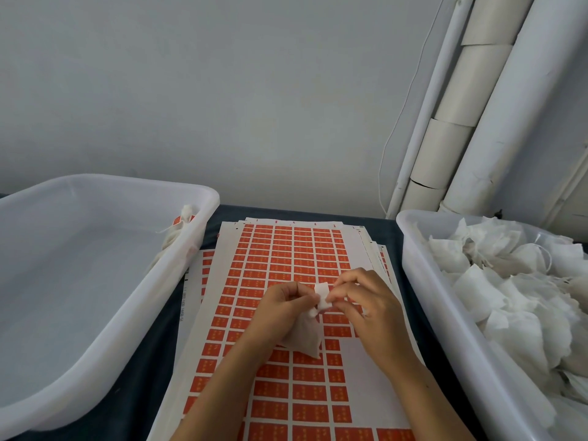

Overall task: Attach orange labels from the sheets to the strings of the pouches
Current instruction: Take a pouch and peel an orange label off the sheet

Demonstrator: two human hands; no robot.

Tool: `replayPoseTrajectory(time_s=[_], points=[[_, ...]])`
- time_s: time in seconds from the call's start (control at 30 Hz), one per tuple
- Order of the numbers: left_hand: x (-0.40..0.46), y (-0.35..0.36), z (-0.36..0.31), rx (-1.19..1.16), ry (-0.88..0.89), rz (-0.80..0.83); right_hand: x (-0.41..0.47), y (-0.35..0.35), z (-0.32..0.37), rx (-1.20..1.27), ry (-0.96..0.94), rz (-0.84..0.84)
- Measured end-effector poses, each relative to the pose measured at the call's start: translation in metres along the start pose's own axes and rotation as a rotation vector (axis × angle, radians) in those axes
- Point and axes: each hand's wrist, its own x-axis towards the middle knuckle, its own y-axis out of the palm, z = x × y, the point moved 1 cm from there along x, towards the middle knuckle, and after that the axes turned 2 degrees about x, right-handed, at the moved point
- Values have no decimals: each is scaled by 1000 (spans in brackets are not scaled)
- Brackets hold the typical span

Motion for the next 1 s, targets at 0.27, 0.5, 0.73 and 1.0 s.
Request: replayPoseTrajectory(time_s=[0.27, 0.5, 0.73, 1.0], points=[[1, -2, -2, 35, 102, 64, -5, 10, -1, 385, 408, 28], [2, -2, -1, 63, 139, 88, -4, 13, 1, 411, 482, 24], [1, -1, 0, 49, 178, 117, -5, 13, 3, 390, 518, 20], [0, -1, -1, 30, 142, 149, -5, 13, 7, 362, 513, -6]])
